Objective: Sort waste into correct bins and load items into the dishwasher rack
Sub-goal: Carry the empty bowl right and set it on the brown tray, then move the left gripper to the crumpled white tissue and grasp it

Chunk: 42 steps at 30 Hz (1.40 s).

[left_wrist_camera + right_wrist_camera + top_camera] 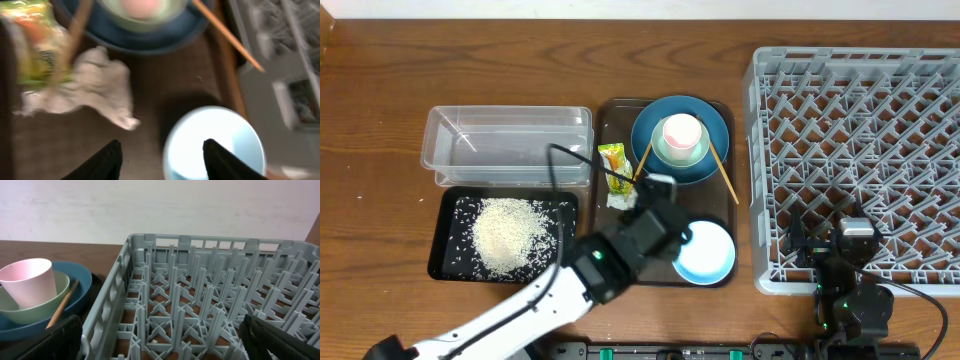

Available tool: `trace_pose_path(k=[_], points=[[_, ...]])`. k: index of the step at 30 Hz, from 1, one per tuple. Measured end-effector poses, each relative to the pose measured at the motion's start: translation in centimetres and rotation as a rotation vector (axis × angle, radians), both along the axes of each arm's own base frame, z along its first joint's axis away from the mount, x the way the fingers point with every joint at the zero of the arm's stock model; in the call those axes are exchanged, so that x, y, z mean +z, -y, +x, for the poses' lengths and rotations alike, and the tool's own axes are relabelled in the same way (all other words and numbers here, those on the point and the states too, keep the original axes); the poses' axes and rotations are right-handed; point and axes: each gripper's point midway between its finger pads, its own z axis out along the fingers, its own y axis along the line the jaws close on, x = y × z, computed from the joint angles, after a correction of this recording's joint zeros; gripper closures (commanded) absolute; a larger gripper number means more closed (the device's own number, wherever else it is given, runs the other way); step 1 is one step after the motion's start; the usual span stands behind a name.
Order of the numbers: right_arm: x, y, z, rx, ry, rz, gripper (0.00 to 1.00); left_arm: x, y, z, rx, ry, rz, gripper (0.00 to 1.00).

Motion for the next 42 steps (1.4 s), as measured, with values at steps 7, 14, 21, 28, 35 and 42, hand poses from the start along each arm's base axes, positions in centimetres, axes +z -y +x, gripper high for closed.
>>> trace_pose_path(k=[7, 14, 21, 28, 35, 42], points=[[0.0, 0.0, 0.0, 0.0, 0.0, 0.0, 0.01, -2.0, -1.9, 1.6, 0.036, -0.022, 0.087, 0.38], [0.0, 0.0, 0.0, 0.0, 0.0, 0.0, 0.01, -4.8, -1.1, 2.3, -0.006, -0.038, 0.151, 0.38], [0.0, 0.0, 0.0, 0.0, 0.0, 0.0, 0.01, -6.8, -0.5, 3.4, -0.014, -0.028, 0.19, 0.37], [0.0, 0.0, 0.0, 0.0, 0.0, 0.0, 0.01, -9.3, -1.0, 3.8, 0.001, -0.043, 0.259, 0.37], [0.0, 0.0, 0.0, 0.0, 0.0, 0.0, 0.01, -10.8, -1.3, 4.0, 0.01, -0.051, 0.295, 0.38], [0.0, 0.0, 0.0, 0.0, 0.0, 0.0, 0.01, -11.3, -1.4, 4.0, 0.012, -0.059, 0.311, 0.39]])
